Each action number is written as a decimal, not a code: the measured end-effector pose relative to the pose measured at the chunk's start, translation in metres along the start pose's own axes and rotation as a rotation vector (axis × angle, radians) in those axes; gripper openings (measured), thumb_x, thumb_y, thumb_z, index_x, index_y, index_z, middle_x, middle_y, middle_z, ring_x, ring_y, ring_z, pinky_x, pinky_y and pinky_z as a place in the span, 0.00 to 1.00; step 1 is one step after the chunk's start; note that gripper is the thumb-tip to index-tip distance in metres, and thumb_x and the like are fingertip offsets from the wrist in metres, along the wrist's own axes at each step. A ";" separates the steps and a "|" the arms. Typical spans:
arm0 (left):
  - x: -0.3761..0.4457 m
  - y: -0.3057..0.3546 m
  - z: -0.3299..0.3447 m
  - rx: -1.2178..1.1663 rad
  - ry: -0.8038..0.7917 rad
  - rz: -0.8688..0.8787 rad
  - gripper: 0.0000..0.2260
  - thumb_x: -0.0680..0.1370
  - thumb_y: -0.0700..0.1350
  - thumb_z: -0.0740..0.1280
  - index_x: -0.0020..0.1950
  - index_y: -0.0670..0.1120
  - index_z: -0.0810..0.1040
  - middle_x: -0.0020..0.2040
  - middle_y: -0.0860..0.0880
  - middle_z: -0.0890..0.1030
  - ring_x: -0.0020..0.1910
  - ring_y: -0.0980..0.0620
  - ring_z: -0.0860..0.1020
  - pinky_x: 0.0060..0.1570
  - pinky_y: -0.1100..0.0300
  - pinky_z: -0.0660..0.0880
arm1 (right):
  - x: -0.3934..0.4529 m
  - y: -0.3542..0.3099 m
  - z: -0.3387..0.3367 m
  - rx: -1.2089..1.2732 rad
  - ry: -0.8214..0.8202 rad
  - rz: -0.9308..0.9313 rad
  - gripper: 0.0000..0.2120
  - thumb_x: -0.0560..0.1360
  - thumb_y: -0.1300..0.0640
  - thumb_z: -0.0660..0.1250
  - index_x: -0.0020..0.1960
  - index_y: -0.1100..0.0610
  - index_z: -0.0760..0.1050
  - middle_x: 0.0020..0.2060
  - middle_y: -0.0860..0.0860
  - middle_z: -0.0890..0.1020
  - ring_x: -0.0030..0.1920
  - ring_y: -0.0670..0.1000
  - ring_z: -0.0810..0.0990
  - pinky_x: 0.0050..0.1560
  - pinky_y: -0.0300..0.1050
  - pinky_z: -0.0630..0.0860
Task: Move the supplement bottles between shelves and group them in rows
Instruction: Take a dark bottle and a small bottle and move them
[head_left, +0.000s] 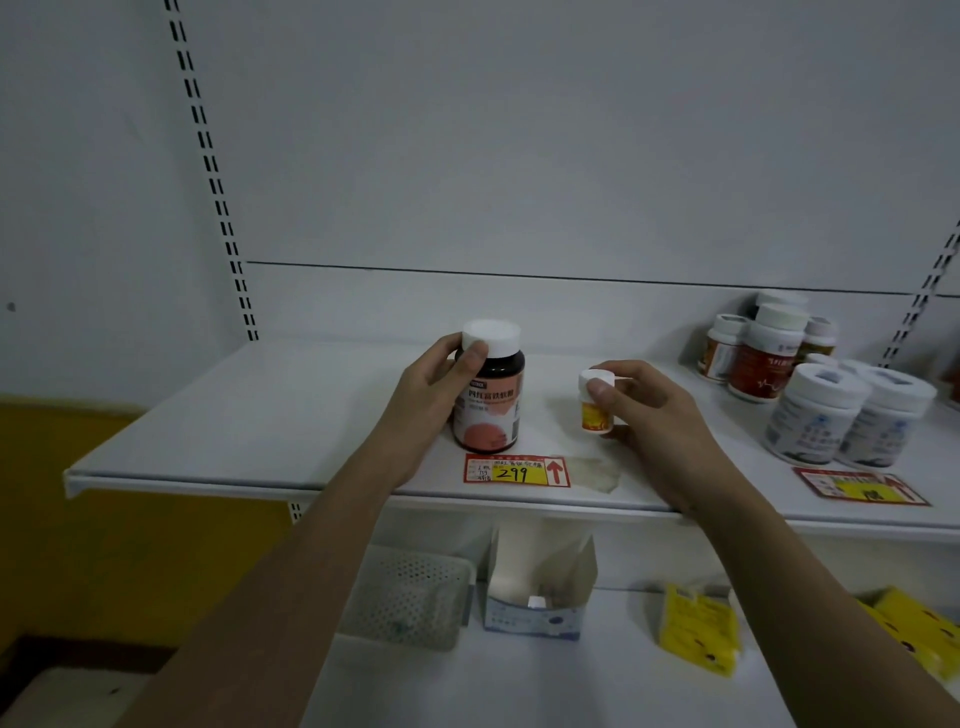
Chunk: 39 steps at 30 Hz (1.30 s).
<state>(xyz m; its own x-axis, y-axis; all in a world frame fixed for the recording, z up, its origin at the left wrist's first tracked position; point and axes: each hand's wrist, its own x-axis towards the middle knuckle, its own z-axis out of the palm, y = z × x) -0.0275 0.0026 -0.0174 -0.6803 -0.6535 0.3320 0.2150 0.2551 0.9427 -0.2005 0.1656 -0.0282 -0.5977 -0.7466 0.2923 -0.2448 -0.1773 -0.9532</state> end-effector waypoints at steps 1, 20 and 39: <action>0.000 0.000 0.000 -0.003 -0.001 -0.001 0.22 0.71 0.64 0.65 0.60 0.55 0.78 0.52 0.59 0.84 0.52 0.61 0.81 0.48 0.64 0.79 | 0.000 0.000 0.000 -0.002 0.000 -0.003 0.24 0.60 0.34 0.73 0.51 0.43 0.82 0.47 0.46 0.85 0.48 0.49 0.84 0.52 0.46 0.81; -0.017 0.049 -0.006 0.083 0.486 0.249 0.08 0.81 0.45 0.63 0.58 0.48 0.77 0.54 0.53 0.79 0.55 0.54 0.76 0.46 0.78 0.69 | -0.016 -0.054 0.006 -0.027 0.111 0.106 0.14 0.75 0.50 0.71 0.59 0.52 0.78 0.55 0.54 0.82 0.56 0.55 0.81 0.54 0.49 0.78; -0.060 0.098 0.101 0.067 -0.309 0.152 0.16 0.70 0.46 0.77 0.54 0.53 0.77 0.48 0.52 0.84 0.45 0.54 0.84 0.50 0.52 0.81 | -0.099 -0.146 -0.035 -0.135 0.047 0.042 0.13 0.75 0.51 0.71 0.58 0.52 0.80 0.50 0.52 0.86 0.49 0.50 0.85 0.44 0.40 0.80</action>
<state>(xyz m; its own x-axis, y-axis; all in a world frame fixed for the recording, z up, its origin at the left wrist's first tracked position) -0.0368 0.1388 0.0520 -0.8262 -0.3605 0.4330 0.2906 0.3857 0.8757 -0.1319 0.2877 0.0848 -0.6436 -0.7204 0.2584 -0.3170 -0.0563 -0.9468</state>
